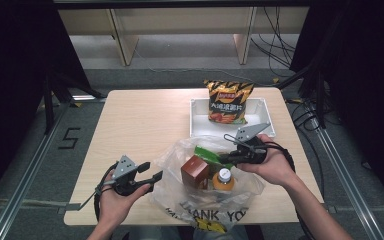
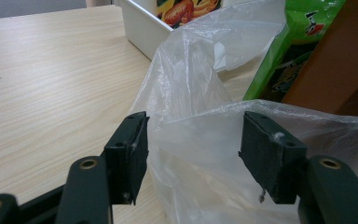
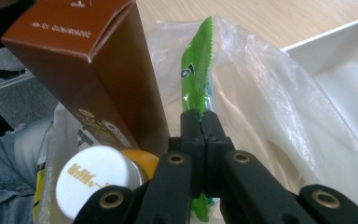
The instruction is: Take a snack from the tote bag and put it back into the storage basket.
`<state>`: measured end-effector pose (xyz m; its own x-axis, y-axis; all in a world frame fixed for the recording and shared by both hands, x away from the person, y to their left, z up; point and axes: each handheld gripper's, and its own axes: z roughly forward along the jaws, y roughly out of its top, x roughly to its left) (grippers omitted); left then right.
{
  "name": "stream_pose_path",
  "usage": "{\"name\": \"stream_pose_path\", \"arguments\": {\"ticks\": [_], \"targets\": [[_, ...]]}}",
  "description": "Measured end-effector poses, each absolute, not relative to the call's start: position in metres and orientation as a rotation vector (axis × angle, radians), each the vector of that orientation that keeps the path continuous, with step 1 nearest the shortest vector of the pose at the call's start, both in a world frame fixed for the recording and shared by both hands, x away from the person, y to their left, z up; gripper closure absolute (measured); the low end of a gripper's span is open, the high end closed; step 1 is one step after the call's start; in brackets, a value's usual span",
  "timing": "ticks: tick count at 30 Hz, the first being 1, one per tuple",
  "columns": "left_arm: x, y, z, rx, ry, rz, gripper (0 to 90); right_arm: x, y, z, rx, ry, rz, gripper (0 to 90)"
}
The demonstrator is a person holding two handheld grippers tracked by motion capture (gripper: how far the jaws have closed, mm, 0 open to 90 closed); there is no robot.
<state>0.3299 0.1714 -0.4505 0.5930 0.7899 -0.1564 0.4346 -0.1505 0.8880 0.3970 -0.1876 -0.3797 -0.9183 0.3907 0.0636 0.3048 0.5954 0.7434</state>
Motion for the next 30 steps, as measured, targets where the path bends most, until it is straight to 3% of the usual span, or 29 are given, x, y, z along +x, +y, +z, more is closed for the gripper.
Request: {"name": "stream_pose_path", "arguments": {"ticks": [30], "targets": [[0.331,0.171,-0.452,1.792,0.989,0.43,41.2,0.393,-0.2,-0.36,0.623,2.606,1.368,90.0]]}}
